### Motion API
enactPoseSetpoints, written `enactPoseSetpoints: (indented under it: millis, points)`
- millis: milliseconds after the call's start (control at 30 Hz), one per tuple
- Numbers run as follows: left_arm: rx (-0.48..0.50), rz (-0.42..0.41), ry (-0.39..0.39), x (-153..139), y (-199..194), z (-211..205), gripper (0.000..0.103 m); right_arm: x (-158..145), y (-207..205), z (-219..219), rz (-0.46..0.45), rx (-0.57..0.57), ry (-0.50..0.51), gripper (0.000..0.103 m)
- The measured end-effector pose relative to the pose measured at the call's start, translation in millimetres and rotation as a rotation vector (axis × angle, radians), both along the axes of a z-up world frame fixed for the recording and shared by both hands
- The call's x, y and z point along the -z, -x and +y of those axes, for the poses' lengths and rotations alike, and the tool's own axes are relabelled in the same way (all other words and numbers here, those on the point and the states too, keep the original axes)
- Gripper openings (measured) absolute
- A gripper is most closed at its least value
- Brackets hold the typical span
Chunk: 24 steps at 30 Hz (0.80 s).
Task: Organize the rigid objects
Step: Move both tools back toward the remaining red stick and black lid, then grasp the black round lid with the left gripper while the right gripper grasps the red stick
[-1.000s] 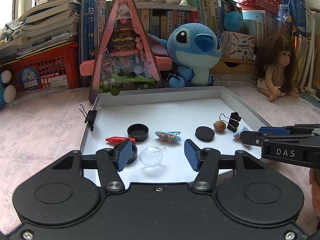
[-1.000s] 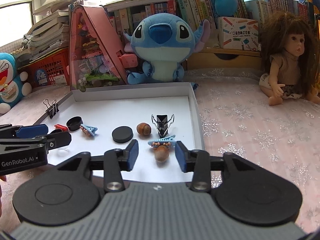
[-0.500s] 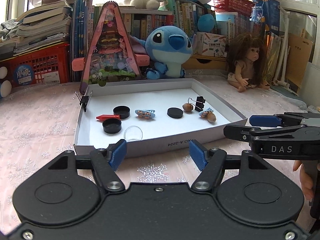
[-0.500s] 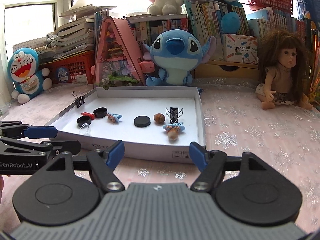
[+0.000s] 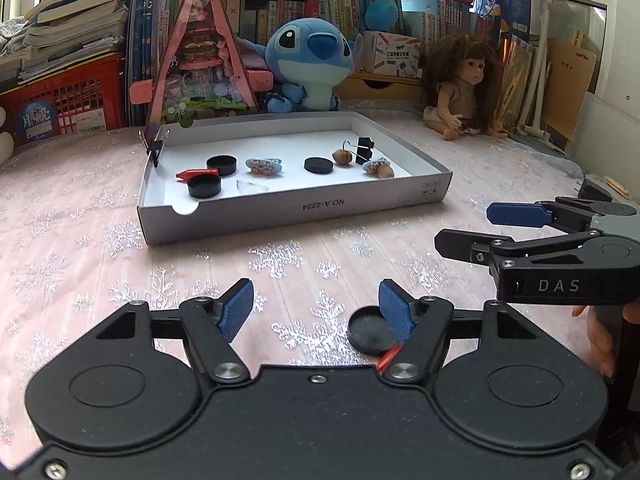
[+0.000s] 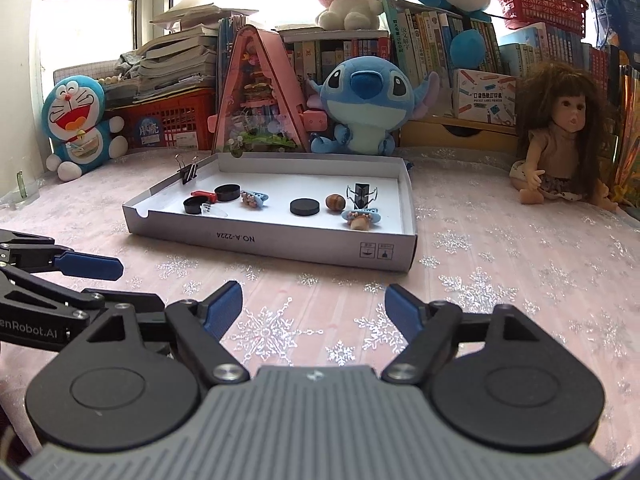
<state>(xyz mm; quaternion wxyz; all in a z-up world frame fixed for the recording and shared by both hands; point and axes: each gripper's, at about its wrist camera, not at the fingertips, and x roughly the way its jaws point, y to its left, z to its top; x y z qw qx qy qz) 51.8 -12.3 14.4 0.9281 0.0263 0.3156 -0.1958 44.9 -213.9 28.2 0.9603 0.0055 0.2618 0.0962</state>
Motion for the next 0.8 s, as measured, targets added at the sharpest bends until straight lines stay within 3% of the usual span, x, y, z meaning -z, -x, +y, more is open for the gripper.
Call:
enactPoseSetpoints:
  millis: [167,333,600,800]
  points:
    - [0.023,0.015,-0.019,6.7,11.4,-0.1,0.066,6.0,7.2,-1.4,0.012,0.001,0.003,0.087]
    - [-0.027,0.024,-0.046,10.8,9.6,5.4,0.066,6.7,12.2,-1.0,0.018,-0.015,-0.003,0.087]
    - [-0.154,0.016,-0.078,6.7,-4.1,24.5,0.065,0.7,22.9,16.0,0.009,-0.141,-0.022,0.087]
    - [-0.203,-0.006,-0.043,0.6,-4.8,38.3,0.065,0.0,31.1,39.9,0.052,-0.244,-0.037,0.087]
